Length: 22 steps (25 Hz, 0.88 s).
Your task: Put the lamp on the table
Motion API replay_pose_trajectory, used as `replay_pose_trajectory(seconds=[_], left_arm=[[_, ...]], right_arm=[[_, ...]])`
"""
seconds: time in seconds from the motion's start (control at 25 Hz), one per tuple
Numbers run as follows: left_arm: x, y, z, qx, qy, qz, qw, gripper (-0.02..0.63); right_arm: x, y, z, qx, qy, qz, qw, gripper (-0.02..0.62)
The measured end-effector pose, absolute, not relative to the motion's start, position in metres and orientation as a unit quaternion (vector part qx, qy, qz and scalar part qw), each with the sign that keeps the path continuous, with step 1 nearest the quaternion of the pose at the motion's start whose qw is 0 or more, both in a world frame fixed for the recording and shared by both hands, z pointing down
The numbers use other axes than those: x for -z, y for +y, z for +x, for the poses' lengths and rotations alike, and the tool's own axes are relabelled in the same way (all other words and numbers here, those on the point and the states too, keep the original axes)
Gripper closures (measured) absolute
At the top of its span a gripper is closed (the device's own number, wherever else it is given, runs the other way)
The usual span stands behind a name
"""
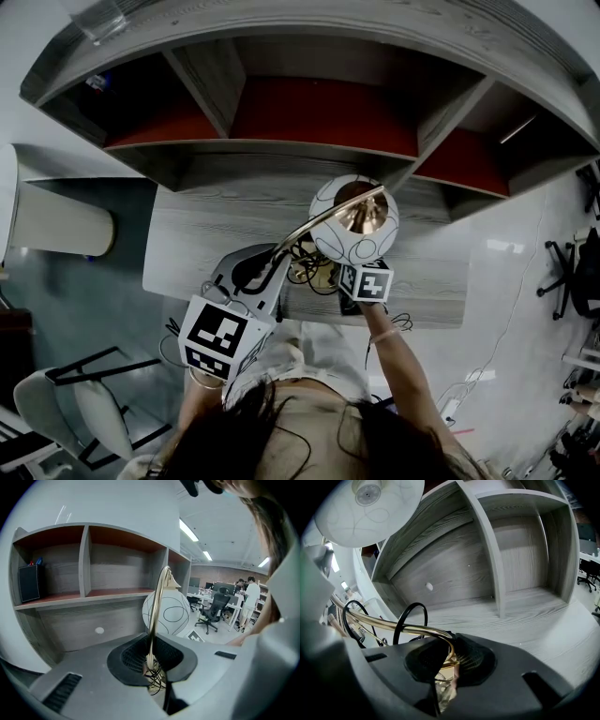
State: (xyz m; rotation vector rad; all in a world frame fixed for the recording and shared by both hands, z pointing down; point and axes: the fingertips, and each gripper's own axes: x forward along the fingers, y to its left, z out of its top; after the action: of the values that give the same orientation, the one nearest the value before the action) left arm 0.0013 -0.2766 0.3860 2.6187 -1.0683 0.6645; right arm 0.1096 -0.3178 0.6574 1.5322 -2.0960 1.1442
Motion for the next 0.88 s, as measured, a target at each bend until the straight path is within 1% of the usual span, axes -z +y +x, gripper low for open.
replay_pose_trajectory(seconds=[0.28, 0.48, 0.64, 0.88], left_arm=[[-0.389, -0.279, 0.002, -0.23, -0.367, 0.893, 0.122, 0.566], [-0.395, -0.279, 0.0, -0.235, -0.367, 0.891, 0.129, 0.566], [-0.397, -0.282, -0.002, -0.235, -0.368, 0.889, 0.133, 0.566], [-0.4, -0.284, -0.005, -0.237, -0.368, 0.889, 0.136, 0.566]], right_arm=[[-0.644, -0.323, 0.109, -0.387, -0.734, 0.536, 0.158, 0.541], [-0.663, -0.32, 0.107, -0.399, -0.731, 0.529, 0.16, 0.541], [-0.647, -0.323, 0.108, -0.391, -0.726, 0.54, 0.169, 0.541], [-0.648, -0.324, 0.105, -0.389, -0.725, 0.541, 0.172, 0.541]])
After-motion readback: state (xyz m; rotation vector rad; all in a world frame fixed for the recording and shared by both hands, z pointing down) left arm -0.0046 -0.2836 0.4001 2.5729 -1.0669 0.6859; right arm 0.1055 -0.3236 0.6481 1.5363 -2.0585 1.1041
